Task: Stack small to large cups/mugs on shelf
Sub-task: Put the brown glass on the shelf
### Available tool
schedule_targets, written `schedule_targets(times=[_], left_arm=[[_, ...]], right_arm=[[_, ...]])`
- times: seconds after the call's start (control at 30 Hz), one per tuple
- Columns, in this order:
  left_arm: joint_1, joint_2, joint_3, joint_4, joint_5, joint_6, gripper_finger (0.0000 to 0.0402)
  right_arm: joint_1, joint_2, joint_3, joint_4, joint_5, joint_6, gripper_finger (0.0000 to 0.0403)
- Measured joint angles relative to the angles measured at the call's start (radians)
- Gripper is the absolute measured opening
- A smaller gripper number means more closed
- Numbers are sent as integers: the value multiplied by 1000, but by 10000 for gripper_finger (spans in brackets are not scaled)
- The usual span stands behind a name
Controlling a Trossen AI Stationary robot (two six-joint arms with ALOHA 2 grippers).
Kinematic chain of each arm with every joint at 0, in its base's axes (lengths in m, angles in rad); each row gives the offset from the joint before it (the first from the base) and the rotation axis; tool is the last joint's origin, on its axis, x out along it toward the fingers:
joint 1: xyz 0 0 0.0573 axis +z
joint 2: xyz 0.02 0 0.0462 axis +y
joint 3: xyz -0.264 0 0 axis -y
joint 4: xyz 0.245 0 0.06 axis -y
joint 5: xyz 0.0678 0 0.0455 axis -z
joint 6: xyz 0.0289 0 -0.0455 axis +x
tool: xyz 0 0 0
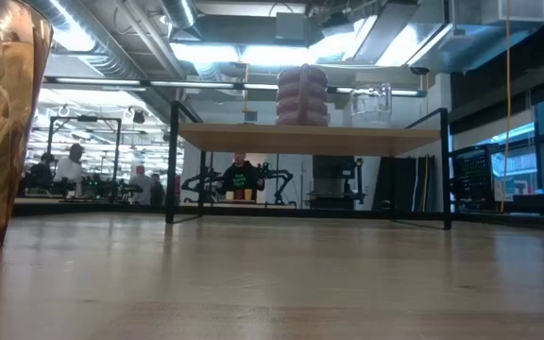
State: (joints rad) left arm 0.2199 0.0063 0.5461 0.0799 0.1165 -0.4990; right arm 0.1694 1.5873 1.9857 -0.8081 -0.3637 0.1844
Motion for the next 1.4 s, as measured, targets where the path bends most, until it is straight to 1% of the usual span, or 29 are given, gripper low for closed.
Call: schedule_targets(times=[0.07,0.1,0.2,0.27,0.33,0.37,0.4,0.47,0.53,0.6,0.67,0.8,0.9,1.0,1.1,1.27,1.33,1.4], left_arm=[[0,1,0,-5,0,-5,0],[0,0,0,-2,0,-5,0],[0,0,0,-2,0,3,0],[0,0,0,-2,0,3,0],[0,0,0,-2,0,-5,0],[0,0,0,-2,0,-12,0],[0,0,0,-2,0,-15,0],[0,0,0,-3,0,-15,0],[0,0,0,-13,0,-15,0],[0,0,0,-27,-14,-10,0],[0,0,-1,-34,-27,19,0],[0,0,-1,-76,-32,61,0],[0,0,-1,-131,-47,21,0],[0,0,-1,-202,-57,14,0],[0,0,-1,-260,-78,19,0],[0,0,-1,-262,-81,39,0],[0,0,-1,-261,-81,83,0],[0,0,-1,-267,-76,85,0]], right_arm=[[-1,-76,-135,178,-98,-25,25],[-5,-113,-219,266,-109,1,25],[-14,-217,-515,517,-103,137,23],[-13,-274,-721,697,-91,198,22],[-12,-369,-892,902,-91,243,21],[-12,-426,-967,993,-79,263,21],[-12,-480,-1042,1046,-60,279,21],[-12,-575,-1185,1117,3,283,22],[-13,-666,-1310,1151,55,281,23],[-13,-773,-1385,1221,81,280,23],[-13,-869,-1461,1235,101,280,23],[-13,-988,-1581,1206,112,240,23],[-13,-1075,-1668,1251,123,233,23],[-13,-1120,-1773,1274,156,235,23],[-13,-1175,-1857,1395,154,225,23],[-13,-1239,-1979,1479,153,166,23],[-12,-1257,-1977,1407,145,131,23],[-11,-1264,-1979,1375,134,79,23]])
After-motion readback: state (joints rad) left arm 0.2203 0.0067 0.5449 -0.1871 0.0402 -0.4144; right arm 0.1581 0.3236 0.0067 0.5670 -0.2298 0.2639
